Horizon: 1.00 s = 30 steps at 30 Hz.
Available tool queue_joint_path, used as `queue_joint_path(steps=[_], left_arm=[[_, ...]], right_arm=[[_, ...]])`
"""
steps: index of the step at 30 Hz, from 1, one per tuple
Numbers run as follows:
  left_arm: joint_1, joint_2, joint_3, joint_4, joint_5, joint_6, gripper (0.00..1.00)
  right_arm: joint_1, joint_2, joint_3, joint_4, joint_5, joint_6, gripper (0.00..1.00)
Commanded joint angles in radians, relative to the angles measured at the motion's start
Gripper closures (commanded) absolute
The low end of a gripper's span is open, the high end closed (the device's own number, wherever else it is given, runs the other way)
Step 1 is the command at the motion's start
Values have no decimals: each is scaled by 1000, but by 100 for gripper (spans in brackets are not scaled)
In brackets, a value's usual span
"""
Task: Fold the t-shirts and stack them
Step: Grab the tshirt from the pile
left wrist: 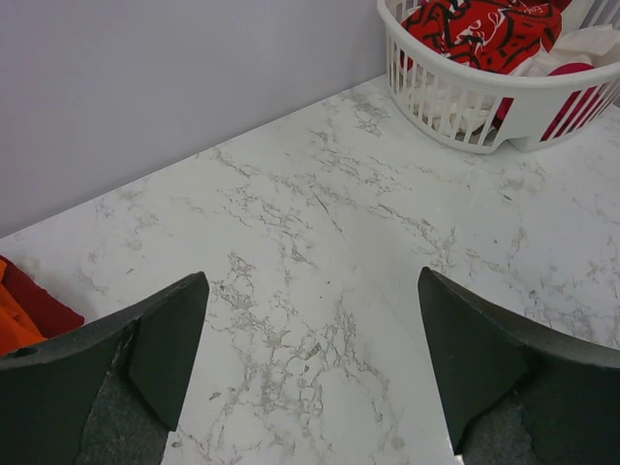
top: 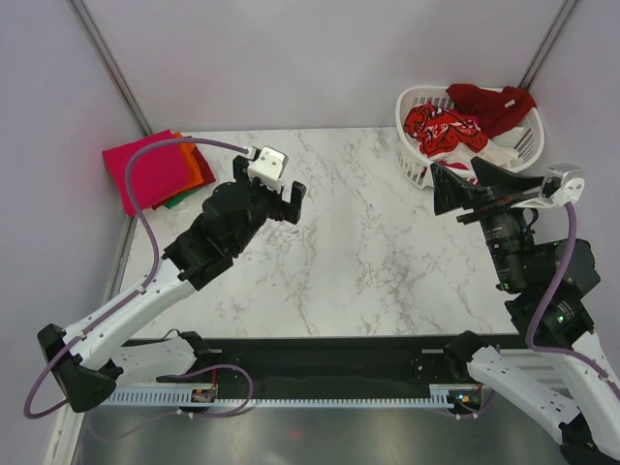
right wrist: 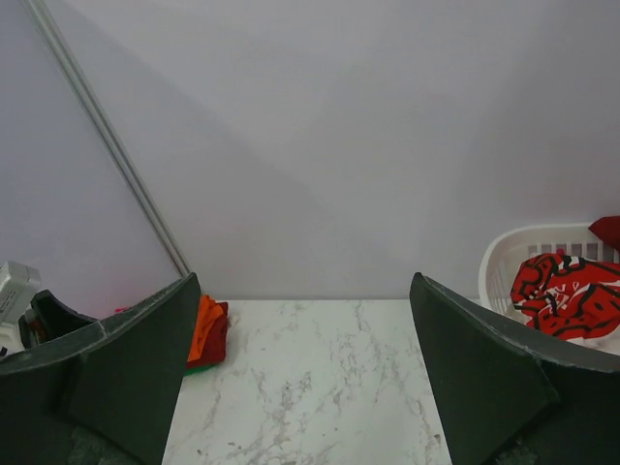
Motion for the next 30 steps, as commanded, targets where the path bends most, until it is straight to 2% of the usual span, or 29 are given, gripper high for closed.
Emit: queue_joint_path(steps=[1,8,10,11,12,14,15,16,17,18,22,23,24,27,30], left_arm=[[-1,-12,-10,49,-22,35,4],[1,-11,-12,49,-22,35,4],[1,-9,-12,49,-24,35,4],[1,-8,-12,49,-26,37,4],[1,-9,-12,49,-26,37,4],[-1,-12,-10,51,-24,35,4],[1,-12,-10,49,-24,35,4],[1,-12,-12,49,-24,37,4],[1,-12,-12,49,-24,37,4],[1,-15,-12,51,-26,37,4],[1,-18,-12,51,-32,41,4],[-1,-18,-13,51,-32,42,4],[1,-18,-14,51,-33,42,4],[1,-15,-13,51,-33,42,4],[1,-12,-12,51,-33,43,4]], right_arm=[[4,-49,-26,90,-15,-10,2],[4,-59,-65,80,20,-60,2],[3,-20,-54,28,172,-65,2],[3,50,-37,-7,242,-68,2],[3,102,25,-53,389,-73,2],[-7,279,113,-211,426,-92,2],[-54,335,203,-263,403,-56,2],[-106,384,245,-350,243,-28,2],[-169,459,295,-374,152,-4,2],[-286,492,311,-389,92,31,2],[-558,619,348,-399,-216,192,2],[-595,673,351,-394,-264,209,2],[-691,699,354,-386,-297,225,2],[-798,803,359,-325,-418,260,2],[-853,906,400,-293,-476,263,2]])
